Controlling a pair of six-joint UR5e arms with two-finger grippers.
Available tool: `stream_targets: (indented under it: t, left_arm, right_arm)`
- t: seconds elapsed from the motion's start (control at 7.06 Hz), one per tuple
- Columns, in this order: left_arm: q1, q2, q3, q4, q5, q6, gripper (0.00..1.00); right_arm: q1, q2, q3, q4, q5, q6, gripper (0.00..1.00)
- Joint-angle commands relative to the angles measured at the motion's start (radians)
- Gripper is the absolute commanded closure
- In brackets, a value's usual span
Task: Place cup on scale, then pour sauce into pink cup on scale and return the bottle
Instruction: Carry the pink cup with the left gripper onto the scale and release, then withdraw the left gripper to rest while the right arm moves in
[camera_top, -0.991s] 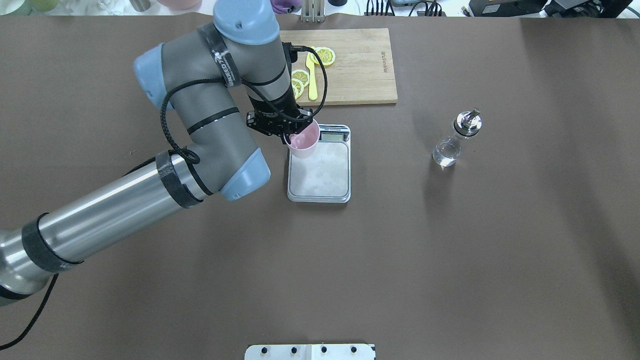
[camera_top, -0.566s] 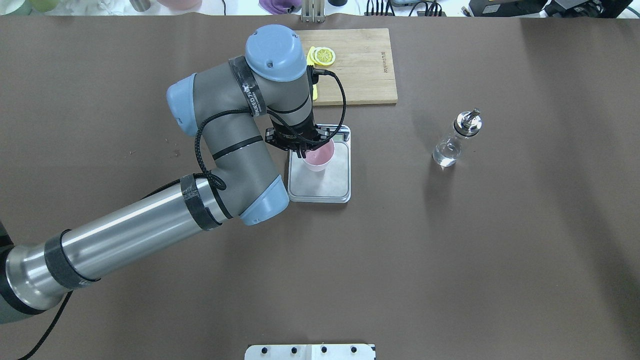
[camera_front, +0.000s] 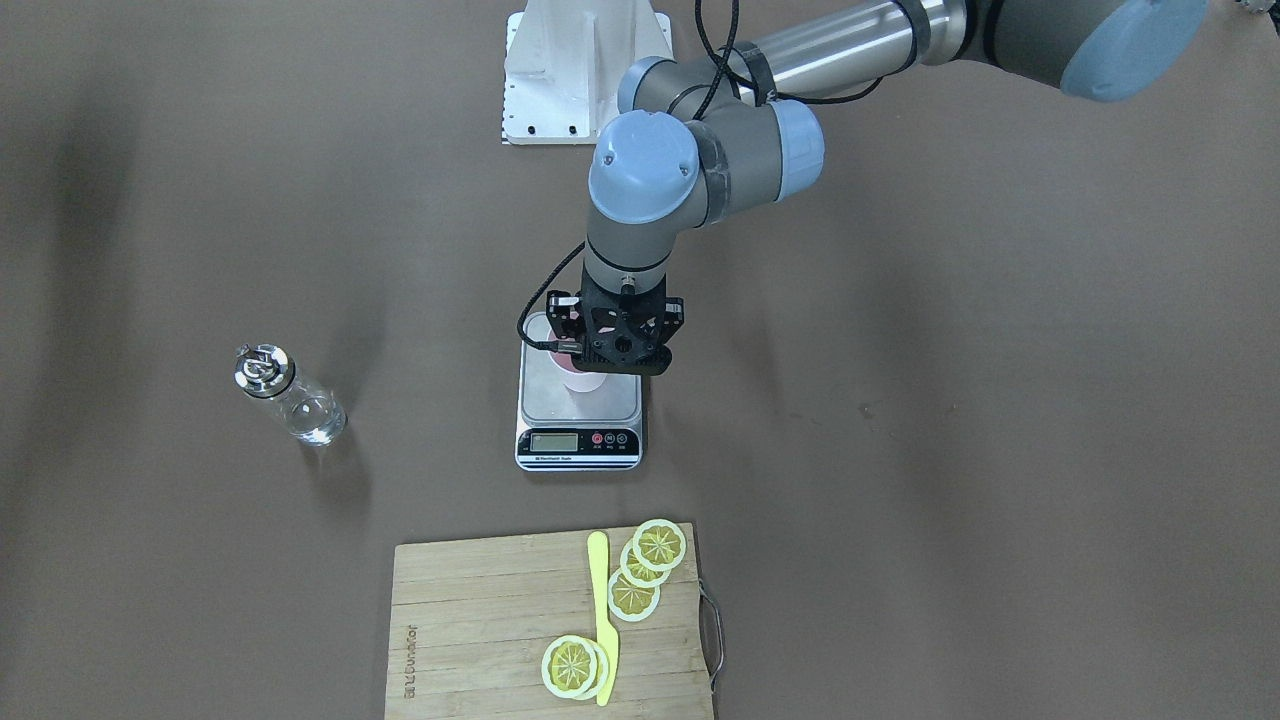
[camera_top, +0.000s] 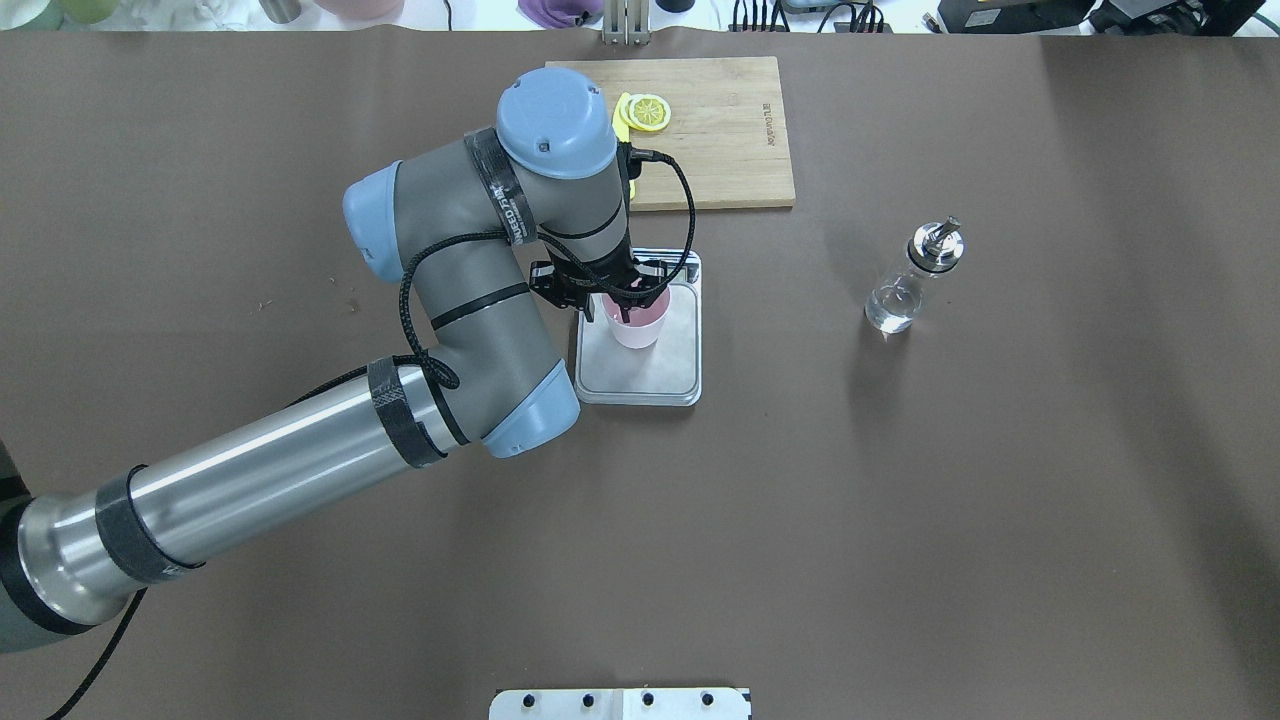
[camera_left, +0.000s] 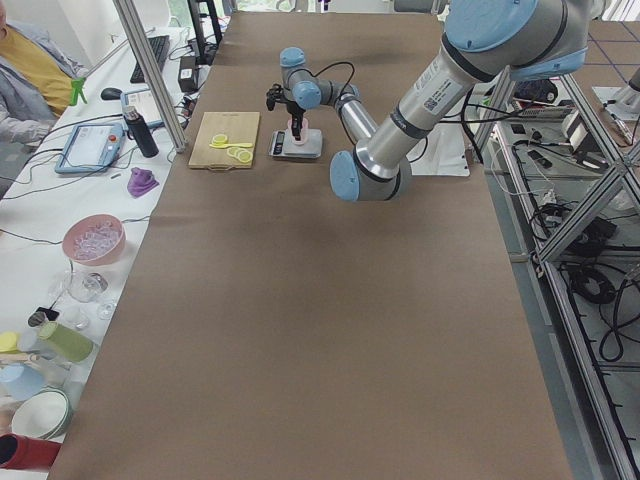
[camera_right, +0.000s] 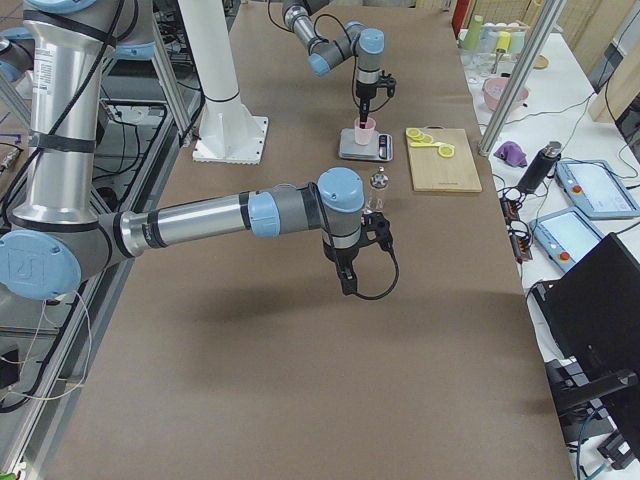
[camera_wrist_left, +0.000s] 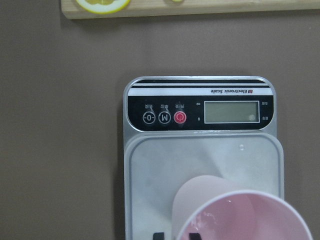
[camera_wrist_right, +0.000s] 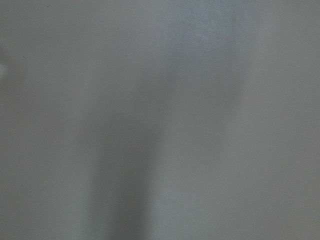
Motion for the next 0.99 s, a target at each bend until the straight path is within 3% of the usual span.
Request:
stream_targets:
  t: [0.0, 0.14, 0.28, 0.42, 0.71, 0.85]
  left_arm:
    - [-0.087, 0.042, -0.087, 0.021, -0.089, 0.005, 0.02]
    - [-0.156, 0.144, -0.242, 0.066, -0.15, 0.017, 0.02]
    - [-0.202, 0.279, -0.398, 0.073, -0.169, 0.085, 0.02]
    - [-0.254, 0.371, -0.478, 0.073, -0.178, 0.103, 0.02]
    - [-0.371, 0.461, -0.505, 0.074, -0.232, 0.19, 0.02]
    - [-0.395, 0.478, -0.504, 0.074, -0.235, 0.216, 0.02]
  right_arm:
    - [-0.012, 0.004, 0.036, -0.001, 0.02, 0.003, 0.0]
    - [-0.018, 0.004, 0.037, 0.003, 0.083, 0.003, 0.0]
    - [-0.025, 0.005, 0.05, 0.004, 0.088, 0.0, 0.0]
    - [-0.096, 0.005, 0.05, 0.086, 0.077, 0.006, 0.0]
    - [-0.115, -0.083, 0.063, 0.236, 0.12, 0.012, 0.0]
    - [-0.115, -0.172, 0.062, 0.479, 0.111, 0.017, 0.0]
